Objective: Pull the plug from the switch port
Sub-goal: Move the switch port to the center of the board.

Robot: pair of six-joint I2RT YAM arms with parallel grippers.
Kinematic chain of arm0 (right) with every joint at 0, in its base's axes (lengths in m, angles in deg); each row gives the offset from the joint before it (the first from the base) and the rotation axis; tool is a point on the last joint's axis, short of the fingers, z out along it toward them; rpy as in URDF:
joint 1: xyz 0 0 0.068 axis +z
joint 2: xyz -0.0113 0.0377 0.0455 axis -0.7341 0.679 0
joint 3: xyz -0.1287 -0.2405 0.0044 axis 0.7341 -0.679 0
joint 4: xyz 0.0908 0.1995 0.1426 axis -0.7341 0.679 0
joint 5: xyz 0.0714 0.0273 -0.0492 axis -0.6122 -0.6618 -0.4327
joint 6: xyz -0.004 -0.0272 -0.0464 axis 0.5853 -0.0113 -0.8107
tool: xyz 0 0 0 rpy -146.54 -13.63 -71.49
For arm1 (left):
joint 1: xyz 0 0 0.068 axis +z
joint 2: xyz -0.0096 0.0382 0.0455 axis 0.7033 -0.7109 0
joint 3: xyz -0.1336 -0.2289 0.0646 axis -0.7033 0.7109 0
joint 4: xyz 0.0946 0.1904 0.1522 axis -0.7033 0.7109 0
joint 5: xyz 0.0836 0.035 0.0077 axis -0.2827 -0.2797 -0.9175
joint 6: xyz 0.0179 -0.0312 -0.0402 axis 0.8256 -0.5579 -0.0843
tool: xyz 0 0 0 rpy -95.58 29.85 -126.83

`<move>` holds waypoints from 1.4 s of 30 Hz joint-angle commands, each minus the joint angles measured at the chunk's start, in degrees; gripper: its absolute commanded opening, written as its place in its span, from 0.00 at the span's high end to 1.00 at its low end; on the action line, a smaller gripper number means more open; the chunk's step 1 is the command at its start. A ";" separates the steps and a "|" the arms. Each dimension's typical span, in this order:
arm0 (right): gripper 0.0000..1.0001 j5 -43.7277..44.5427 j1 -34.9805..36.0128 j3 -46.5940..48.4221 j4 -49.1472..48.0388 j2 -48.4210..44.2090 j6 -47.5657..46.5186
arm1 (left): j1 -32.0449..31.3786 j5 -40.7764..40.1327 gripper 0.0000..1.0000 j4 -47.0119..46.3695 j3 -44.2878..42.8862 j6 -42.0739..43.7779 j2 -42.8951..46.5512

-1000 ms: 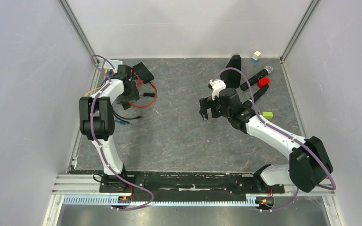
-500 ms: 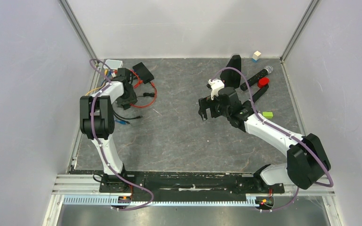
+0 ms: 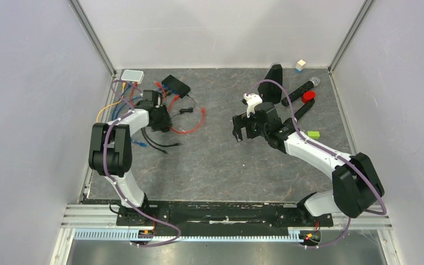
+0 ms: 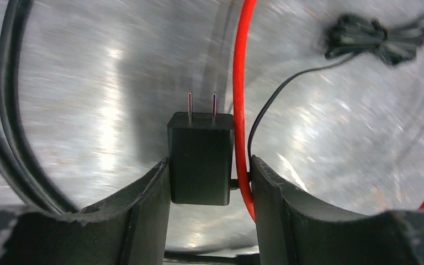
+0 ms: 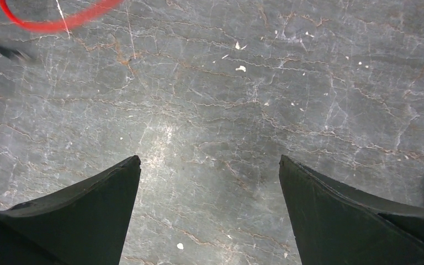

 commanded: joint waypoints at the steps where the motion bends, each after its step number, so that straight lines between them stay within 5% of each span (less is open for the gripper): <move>1: 0.02 -1.35 -0.15 -0.76 -2.60 1.20 2.83 | -8.29 10.41 0.66 -1.98 6.46 -4.64 1.72; 7: 0.02 -5.91 -0.16 -5.11 -15.54 4.33 10.77 | -17.97 8.62 0.58 -5.29 11.79 -11.02 4.21; 10: 0.02 -4.91 -0.22 -1.32 -17.18 9.77 13.78 | -21.03 10.12 0.39 -9.85 15.96 -14.32 5.80; 11: 0.02 -4.85 -0.22 1.09 -16.51 11.88 14.23 | -21.48 11.07 0.21 -11.45 17.29 -14.73 6.48; 12: 0.02 -4.98 -0.21 3.07 -15.69 14.26 14.79 | -21.55 11.60 0.17 -11.84 17.90 -14.91 7.03; 20: 0.02 1.39 -0.06 13.12 -12.86 23.35 16.55 | -21.58 8.04 0.14 -7.22 18.82 -11.23 18.54; 27: 0.02 5.87 -0.11 16.43 -10.73 24.63 17.07 | -21.49 3.86 0.14 -2.21 10.77 -3.30 23.27; 34: 0.02 8.99 -0.10 17.09 -10.00 25.48 16.12 | -17.18 -0.69 0.09 4.97 -9.40 2.89 10.57; 42: 0.02 8.46 -0.96 19.15 -9.76 28.34 18.01 | -13.37 14.27 0.08 -0.72 -28.90 10.00 -8.70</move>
